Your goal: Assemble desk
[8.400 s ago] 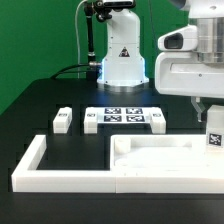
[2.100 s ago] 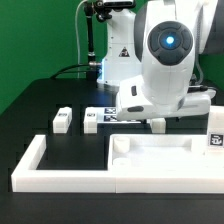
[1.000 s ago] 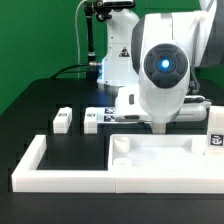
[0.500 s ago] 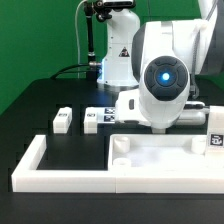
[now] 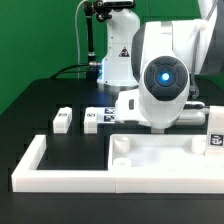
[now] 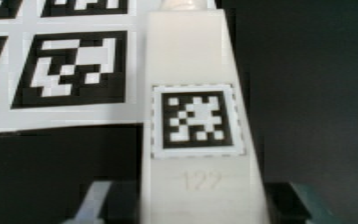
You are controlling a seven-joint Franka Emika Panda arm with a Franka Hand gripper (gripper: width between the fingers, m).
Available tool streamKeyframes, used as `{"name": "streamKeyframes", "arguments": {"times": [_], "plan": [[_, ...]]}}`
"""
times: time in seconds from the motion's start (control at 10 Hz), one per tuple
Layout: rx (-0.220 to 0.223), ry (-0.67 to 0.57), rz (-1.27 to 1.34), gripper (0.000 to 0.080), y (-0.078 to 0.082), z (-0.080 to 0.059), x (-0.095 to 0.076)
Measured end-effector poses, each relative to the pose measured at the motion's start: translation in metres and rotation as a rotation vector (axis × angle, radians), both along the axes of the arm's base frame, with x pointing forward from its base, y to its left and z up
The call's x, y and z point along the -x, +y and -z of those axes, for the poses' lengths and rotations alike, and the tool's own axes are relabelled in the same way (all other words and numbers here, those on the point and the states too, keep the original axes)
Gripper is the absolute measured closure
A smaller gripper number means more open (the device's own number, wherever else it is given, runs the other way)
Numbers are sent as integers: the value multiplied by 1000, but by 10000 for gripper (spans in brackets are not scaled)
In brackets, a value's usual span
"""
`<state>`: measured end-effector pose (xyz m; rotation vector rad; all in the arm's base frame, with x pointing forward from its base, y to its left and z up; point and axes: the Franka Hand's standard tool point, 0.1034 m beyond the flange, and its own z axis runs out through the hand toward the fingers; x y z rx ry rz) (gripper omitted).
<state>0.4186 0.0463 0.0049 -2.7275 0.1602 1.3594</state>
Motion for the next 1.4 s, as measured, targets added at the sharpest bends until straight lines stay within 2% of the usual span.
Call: {"name": "streamKeyframes", "arguments": {"times": [0.2,0.3,0.6,0.7,0.8,0.9,1.1,1.2,1.3,1.4], "plan": [[0,0,0,511,0,0,0],[-5,14,0,511,-2,-6,-1],[-56,-19,5,510,-28,-73,-37],[-68,-27,4,509,-35,-87,-43],[-77,-21,10,509,-42,-92,-47],[-61,-115,12,509,-44,-86,-58],[-41,-269,18,509,-43,-90,-60],[-39,-312,21,509,-45,-98,-68],[-54,-347,13,509,-49,-119,-89],[-63,-415,3,509,-58,-140,-117]]}}
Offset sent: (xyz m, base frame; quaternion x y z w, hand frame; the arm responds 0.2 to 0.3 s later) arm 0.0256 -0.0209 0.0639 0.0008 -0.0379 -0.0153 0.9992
